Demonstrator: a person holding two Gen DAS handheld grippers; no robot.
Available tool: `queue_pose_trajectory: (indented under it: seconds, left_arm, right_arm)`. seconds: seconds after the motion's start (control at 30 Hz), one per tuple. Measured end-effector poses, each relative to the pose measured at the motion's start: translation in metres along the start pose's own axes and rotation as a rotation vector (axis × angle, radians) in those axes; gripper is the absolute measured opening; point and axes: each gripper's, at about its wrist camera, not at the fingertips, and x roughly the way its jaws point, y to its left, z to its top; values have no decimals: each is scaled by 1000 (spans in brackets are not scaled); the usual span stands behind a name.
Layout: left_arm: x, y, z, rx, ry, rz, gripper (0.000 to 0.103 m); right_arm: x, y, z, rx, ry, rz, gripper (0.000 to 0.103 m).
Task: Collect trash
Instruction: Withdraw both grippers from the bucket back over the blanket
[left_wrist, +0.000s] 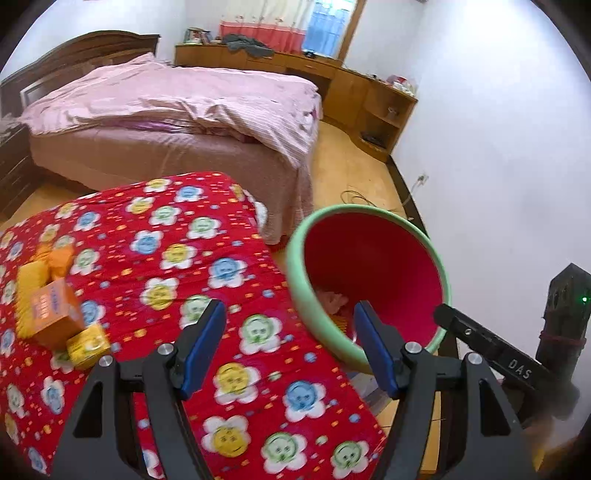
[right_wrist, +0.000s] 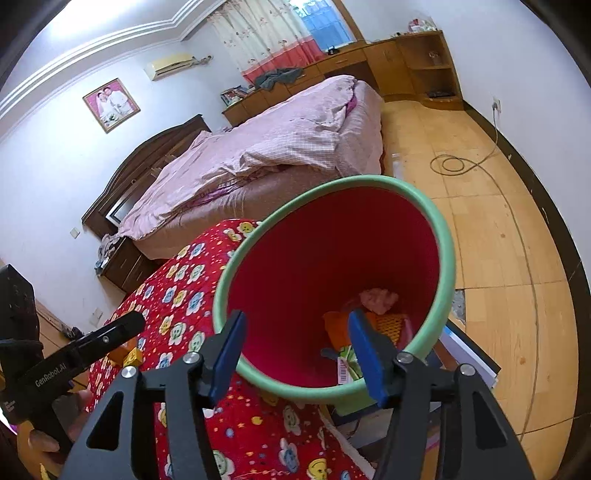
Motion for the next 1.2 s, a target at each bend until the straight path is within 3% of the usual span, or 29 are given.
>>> queue_pose_trajectory:
  seconds: [0.73,0.93,1.2]
  left_arm:
    - [-93,124,-22,-164,-93,176,71]
    - [-102,171,-23,-210,-102,240,71]
    - [-89,228,-22,-280,-92,282,71]
  right_arm:
    - [11,116,-19,-128,25,55,77]
    - [25,142,-24,-162,46,35,86]
    - [48,158,-31,-180,71,11,90]
